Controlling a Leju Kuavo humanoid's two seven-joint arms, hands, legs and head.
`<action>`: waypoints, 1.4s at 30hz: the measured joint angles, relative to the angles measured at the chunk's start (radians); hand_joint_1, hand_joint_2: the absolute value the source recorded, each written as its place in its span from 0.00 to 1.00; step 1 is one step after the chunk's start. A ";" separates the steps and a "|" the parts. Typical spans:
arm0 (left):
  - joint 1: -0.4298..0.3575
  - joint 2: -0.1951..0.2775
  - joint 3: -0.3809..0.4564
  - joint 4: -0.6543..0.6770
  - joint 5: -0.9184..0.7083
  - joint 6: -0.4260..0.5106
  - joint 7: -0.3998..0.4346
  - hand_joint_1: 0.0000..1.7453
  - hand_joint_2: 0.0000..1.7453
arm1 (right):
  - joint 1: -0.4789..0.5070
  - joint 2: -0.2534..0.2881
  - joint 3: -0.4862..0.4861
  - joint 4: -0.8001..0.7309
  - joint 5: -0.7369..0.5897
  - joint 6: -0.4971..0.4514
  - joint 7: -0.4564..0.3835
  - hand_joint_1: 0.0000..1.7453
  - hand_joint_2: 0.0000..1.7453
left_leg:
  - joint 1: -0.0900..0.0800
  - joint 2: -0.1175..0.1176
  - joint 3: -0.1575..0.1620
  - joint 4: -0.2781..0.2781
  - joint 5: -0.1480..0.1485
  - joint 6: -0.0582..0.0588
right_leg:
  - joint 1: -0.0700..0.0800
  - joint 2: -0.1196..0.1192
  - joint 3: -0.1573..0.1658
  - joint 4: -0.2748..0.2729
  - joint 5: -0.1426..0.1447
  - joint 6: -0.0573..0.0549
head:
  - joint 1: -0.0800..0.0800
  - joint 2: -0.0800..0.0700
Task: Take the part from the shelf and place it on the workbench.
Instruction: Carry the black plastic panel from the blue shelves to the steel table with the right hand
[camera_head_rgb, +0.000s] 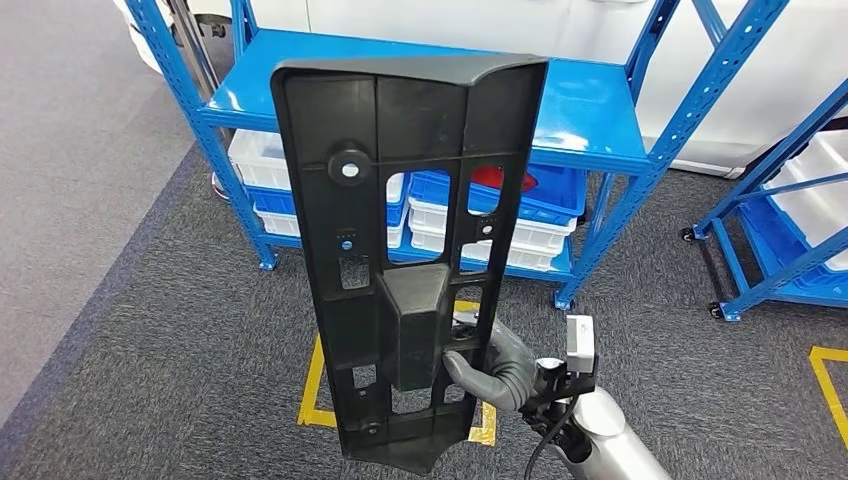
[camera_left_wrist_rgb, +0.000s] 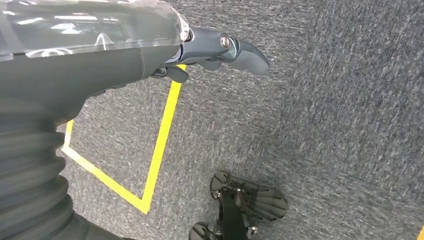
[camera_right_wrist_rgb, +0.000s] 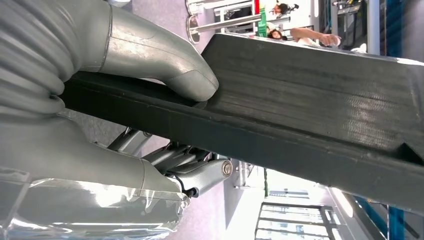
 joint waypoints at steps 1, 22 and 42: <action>-0.003 0.000 0.000 0.000 -0.004 0.000 -0.002 0.00 1.00 | -0.010 0.001 0.000 0.005 0.000 0.000 -0.002 1.00 1.00 | -0.001 0.000 -0.002 0.000 0.003 -0.001 | 0.003 0.000 0.043 -0.074 0.030 -0.008 | 0.000 0.000; -0.082 -0.008 -0.035 0.000 -0.045 -0.007 0.007 0.00 1.00 | 0.060 0.077 -0.043 -0.014 0.094 -0.021 -0.087 1.00 1.00 | 0.009 -0.005 0.023 0.012 -0.030 -0.031 | 0.007 0.002 0.056 -0.216 0.121 -0.017 | 0.000 0.000; -0.020 0.015 -0.074 -0.002 -0.106 -0.004 0.029 0.00 1.00 | 0.145 0.211 -0.033 0.056 0.205 -0.035 -0.129 1.00 1.00 | 0.007 -0.003 -0.092 0.186 -0.103 -0.057 | 0.007 -0.005 0.113 -0.265 0.106 -0.058 | 0.000 0.000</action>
